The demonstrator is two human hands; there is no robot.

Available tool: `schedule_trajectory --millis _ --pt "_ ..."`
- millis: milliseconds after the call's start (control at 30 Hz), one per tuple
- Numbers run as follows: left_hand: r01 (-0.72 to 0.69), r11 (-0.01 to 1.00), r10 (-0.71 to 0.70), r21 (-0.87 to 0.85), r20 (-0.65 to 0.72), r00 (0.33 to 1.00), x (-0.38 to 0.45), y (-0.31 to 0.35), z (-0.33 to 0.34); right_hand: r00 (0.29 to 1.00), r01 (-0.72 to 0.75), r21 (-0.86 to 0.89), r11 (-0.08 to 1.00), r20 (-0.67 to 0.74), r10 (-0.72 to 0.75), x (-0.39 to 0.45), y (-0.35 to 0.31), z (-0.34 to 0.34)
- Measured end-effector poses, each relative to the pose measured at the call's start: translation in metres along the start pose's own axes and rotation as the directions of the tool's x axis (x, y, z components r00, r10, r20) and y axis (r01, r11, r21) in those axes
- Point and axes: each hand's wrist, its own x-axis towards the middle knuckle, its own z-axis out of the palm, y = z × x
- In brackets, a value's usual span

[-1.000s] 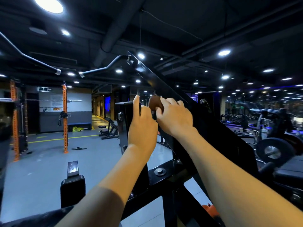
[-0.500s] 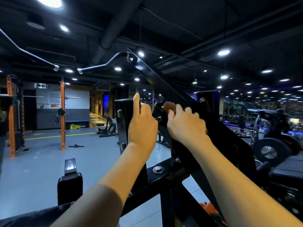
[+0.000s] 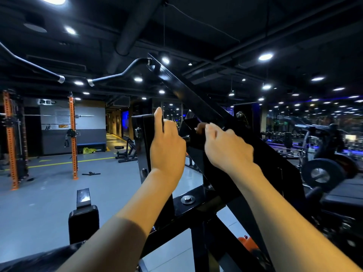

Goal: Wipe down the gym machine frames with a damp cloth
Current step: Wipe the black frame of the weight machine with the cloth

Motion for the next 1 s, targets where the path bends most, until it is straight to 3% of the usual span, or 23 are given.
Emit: schedule_trajectory --millis 200,333,533,833,1000 --pt "-0.025 1.000 0.025 0.016 -0.007 1.000 0.001 -0.002 0.001 0.997 0.068 -0.017 0.998 -0.022 -0.069 0.041 -0.035 0.017" --pt "-0.015 0.999 0.015 0.045 -0.009 1.000 0.000 -0.002 -0.001 0.990 0.116 -0.108 0.987 -0.068 -0.124 -0.005 -0.001 0.013" --pt "0.001 1.000 -0.001 -0.005 0.035 0.999 0.000 -0.003 -0.003 0.994 0.059 -0.152 0.987 -0.084 -0.072 -0.077 0.054 -0.006" --pt "-0.028 1.000 0.028 0.010 -0.032 0.999 -0.002 -0.003 0.002 0.961 0.250 -0.141 0.958 -0.087 -0.263 0.022 -0.024 0.022" --pt "-0.019 1.000 0.020 0.023 -0.017 1.000 -0.003 -0.004 0.003 0.955 0.271 -0.186 0.944 -0.075 -0.289 0.008 -0.015 0.023"
